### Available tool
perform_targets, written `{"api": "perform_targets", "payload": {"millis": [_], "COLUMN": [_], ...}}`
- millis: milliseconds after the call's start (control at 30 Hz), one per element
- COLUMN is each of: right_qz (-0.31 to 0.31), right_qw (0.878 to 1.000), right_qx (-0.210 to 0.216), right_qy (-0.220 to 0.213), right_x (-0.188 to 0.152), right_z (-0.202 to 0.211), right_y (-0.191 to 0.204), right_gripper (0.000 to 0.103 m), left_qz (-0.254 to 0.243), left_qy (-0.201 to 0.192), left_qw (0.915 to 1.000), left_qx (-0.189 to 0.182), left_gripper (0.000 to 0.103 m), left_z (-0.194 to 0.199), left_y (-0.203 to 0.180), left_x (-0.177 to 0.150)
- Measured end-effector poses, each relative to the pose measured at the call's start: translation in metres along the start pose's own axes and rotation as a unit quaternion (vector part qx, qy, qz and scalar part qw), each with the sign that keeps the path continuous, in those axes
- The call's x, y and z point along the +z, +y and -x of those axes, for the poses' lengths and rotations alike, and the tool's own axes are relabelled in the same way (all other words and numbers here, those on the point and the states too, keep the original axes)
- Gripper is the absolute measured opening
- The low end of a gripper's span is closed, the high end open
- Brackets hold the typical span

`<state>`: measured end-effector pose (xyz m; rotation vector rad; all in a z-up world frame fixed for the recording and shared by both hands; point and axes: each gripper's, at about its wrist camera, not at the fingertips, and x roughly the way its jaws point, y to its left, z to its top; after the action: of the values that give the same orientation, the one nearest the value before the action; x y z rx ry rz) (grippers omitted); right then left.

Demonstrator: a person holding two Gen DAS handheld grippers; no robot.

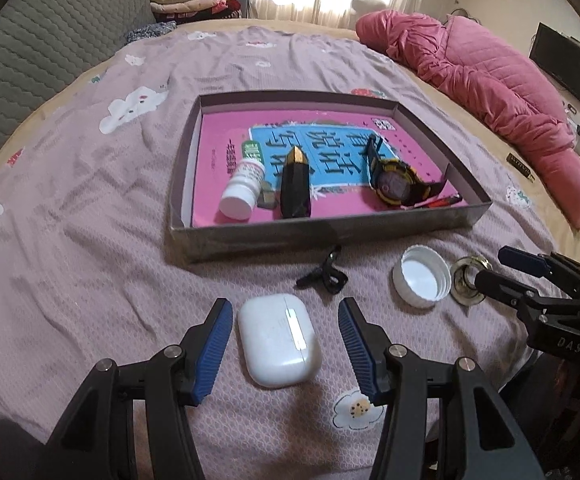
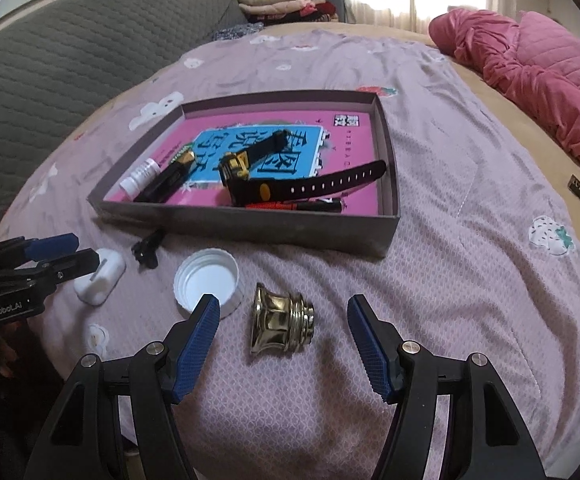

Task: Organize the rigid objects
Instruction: 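Move the left tool to the white earbuds case while the right tool reaches the gold metal cylinder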

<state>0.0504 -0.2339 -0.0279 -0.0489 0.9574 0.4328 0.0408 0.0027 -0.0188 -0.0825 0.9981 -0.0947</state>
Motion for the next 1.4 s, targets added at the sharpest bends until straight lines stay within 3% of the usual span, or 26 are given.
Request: {"api": "perform_targets", "payload": {"millis": [767,1400], "right_qz": [-0.001,-0.006], "right_qw": [1.000,0.999], "right_qx": [0.003,-0.006], "right_qy": [0.022,0.043], "right_x": [-0.003,0.000], "right_z": [-0.013,-0.033], "right_y": [0.002,0.005], "right_gripper": [0.068,0.068], "left_qz": [0.005,0.011], "left_qy": [0.040,0.034], "left_qw": [0.9990,0.9990], "left_qx": [0.020,0.027], "left_gripper": [0.055,0.055], "left_z": [-0.025,-0.037], "left_y": [0.001,0.001], "left_x": [-0.010,-0.006]}}
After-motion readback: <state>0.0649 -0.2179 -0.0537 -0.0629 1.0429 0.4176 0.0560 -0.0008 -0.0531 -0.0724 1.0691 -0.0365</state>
